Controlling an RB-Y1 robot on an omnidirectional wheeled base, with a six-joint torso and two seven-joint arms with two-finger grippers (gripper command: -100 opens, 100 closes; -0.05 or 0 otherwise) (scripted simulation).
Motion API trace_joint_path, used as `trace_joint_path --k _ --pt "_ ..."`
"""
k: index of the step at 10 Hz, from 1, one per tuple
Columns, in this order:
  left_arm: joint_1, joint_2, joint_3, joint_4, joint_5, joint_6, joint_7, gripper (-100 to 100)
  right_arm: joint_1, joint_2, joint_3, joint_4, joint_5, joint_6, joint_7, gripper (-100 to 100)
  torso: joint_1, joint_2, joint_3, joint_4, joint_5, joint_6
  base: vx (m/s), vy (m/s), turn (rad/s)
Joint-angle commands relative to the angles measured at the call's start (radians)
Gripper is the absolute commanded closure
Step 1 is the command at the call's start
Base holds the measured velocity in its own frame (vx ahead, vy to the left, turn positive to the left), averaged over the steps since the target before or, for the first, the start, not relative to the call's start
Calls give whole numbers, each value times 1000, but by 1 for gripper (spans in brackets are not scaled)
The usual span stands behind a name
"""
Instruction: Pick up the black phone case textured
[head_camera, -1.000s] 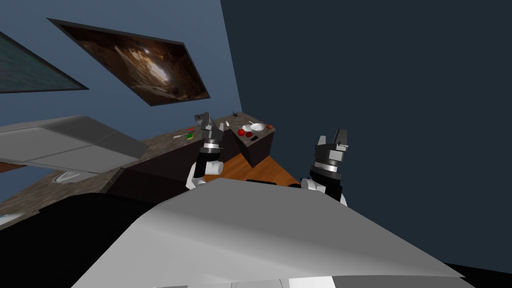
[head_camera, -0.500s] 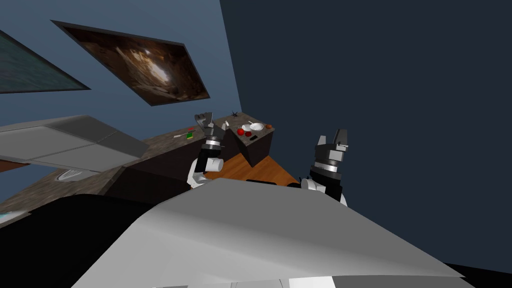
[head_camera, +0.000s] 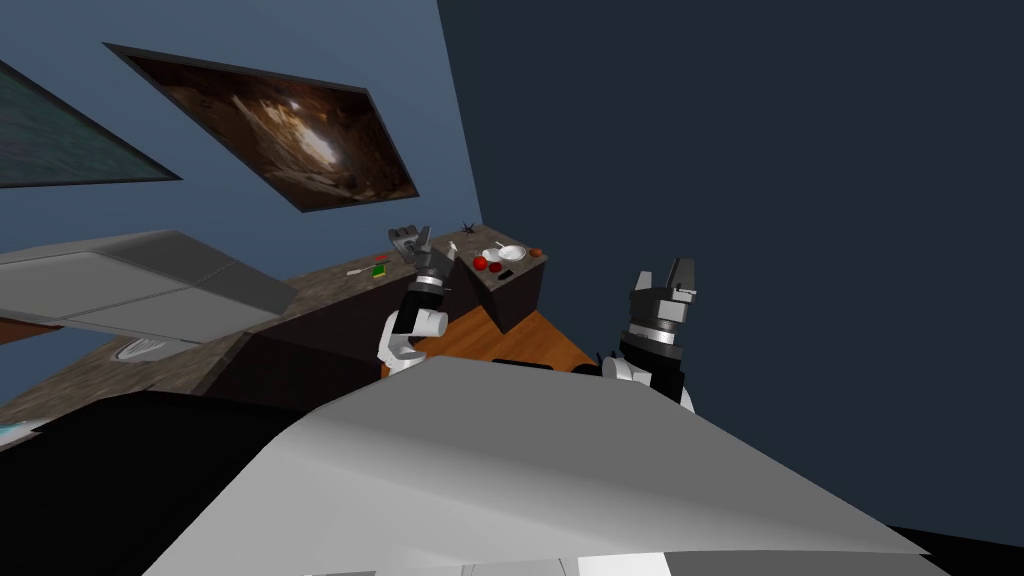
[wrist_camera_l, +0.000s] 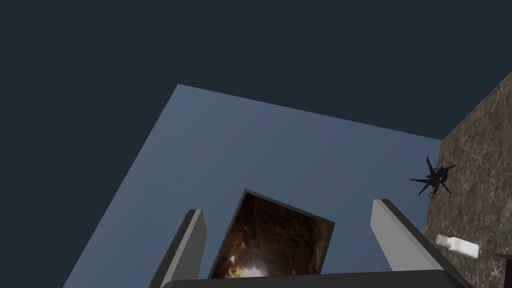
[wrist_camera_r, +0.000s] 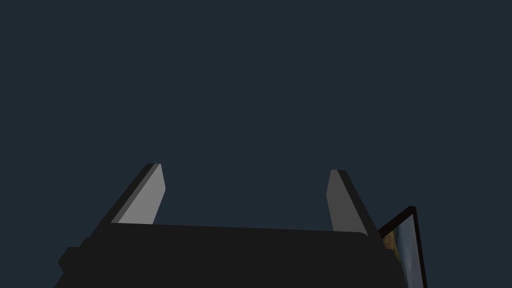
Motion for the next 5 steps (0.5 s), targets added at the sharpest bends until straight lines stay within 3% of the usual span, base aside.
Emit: trace_joint_path --k 1,2,4,5 --pt "-4 3 3 -1 1 33 11 -100 0 0 0 0 0 0 0 0 0 0 0 0 0 0 -10 -9 3" --pt "-36 8 12 13 0 70 59 -100 0 0 0 0 0 0 0 0 0 0 0 0 0 0 -16 -21 -23" --pt "-36 8 12 13 0 108 59 -100 0 0 0 0 0 0 0 0 0 0 0 0 0 0 -10 -16 -3" --pt "-67 13 20 28 -1 147 107 -100 0 0 0 0 0 0 0 0 0 0 0 0 0 0 -10 -22 -24"
